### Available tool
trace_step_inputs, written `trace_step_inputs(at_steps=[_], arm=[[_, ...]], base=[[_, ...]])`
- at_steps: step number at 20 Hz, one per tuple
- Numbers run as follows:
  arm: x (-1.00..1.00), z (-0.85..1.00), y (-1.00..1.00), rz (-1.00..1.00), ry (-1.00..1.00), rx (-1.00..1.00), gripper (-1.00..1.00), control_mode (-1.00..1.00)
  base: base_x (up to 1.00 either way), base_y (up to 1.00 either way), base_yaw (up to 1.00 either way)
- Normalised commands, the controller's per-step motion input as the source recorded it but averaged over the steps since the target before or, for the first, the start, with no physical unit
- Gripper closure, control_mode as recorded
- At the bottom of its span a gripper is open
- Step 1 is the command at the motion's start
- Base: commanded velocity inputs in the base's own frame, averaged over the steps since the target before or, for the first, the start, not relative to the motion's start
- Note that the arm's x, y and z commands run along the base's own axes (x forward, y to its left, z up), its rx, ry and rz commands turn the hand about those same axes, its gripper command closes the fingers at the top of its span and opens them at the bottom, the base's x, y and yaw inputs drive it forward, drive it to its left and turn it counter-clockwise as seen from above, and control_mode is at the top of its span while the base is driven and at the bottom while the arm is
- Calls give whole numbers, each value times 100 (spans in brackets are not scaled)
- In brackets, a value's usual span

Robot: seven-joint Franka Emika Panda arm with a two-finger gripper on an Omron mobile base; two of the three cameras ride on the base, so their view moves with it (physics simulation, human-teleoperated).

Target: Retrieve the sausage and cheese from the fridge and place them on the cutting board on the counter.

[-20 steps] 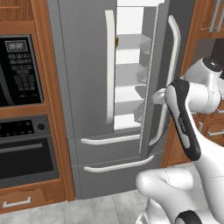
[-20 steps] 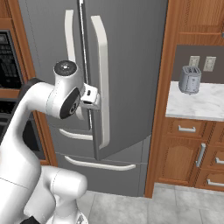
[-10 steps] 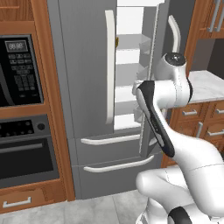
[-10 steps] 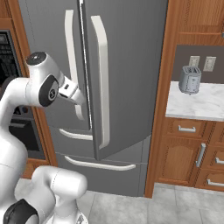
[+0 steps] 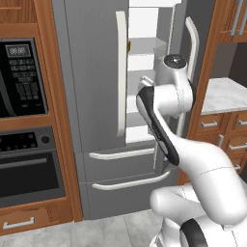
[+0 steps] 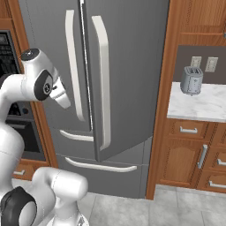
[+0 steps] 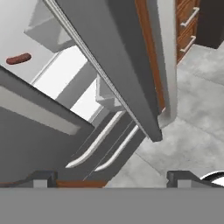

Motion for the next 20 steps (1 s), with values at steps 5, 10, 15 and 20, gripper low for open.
trace_step_inputs(at_steps=[5,10,15,20], arm=[[34,0,5,-48,-12,39,-100,-100],[39,-8,5,-51,-19,39,-100,-100],[33,-2,-6,-40,-8,29,-100,-100],[36,-6,-28,-14,-2,18,-100,-100]], base=[[0,0,0],[0,0,0],[0,0,0],[0,0,0]])
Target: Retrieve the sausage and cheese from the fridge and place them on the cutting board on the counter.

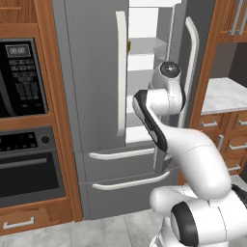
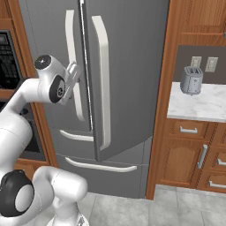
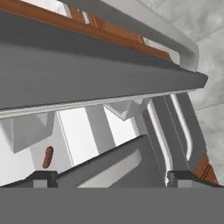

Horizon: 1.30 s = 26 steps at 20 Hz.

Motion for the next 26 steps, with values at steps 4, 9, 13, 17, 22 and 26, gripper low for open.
trace_step_inputs(at_steps=[4,9,13,17,22,26], arm=[[35,-7,-7,-2,-11,14,-100,-100],[6,-10,-34,0,-13,3,-100,-100],[2,-11,-43,0,-6,0,-100,-100],[7,-2,-33,1,-2,0,-100,-100],[-24,0,-68,0,-3,0,-100,-100],[-42,3,-83,0,0,0,-100,-100]], base=[[0,0,0],[0,0,0],[0,0,0],[0,0,0],[0,0,0],[0,0,0]])
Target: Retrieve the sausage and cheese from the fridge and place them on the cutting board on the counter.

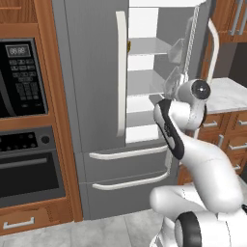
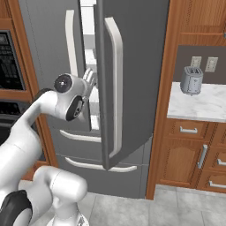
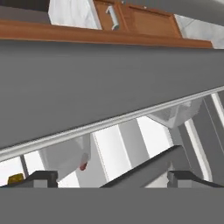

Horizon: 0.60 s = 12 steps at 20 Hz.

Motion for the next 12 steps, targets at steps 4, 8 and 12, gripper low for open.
trace_step_inputs(at_steps=[4,8,12], arm=[[-55,0,-75,-1,0,0,-100,-100],[-54,0,-80,0,0,0,-100,-100],[-51,0,-81,0,0,0,-100,-100]], base=[[0,0,0],[0,0,0],[0,0,0]])
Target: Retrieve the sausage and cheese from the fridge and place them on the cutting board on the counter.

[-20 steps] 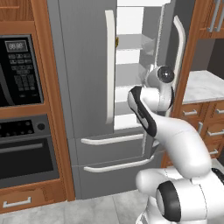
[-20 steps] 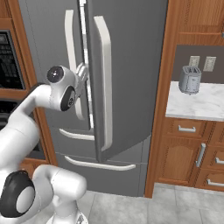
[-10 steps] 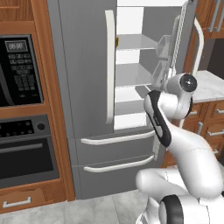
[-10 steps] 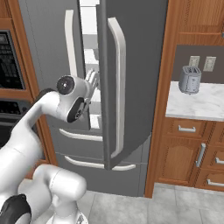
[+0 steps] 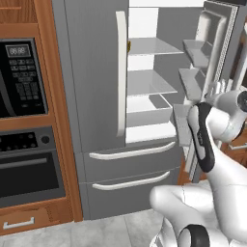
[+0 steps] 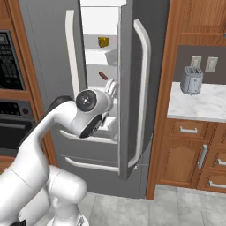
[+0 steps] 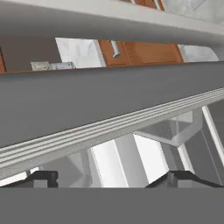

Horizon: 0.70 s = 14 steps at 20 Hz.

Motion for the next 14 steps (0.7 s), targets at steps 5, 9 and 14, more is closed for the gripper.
trace_step_inputs(at_steps=[5,9,14], arm=[[-48,0,-80,-1,2,0,-100,-100],[-35,1,-67,-6,17,-2,-100,-100],[-28,3,-48,-9,20,-9,-100,-100]], base=[[0,0,0],[0,0,0],[0,0,0]])
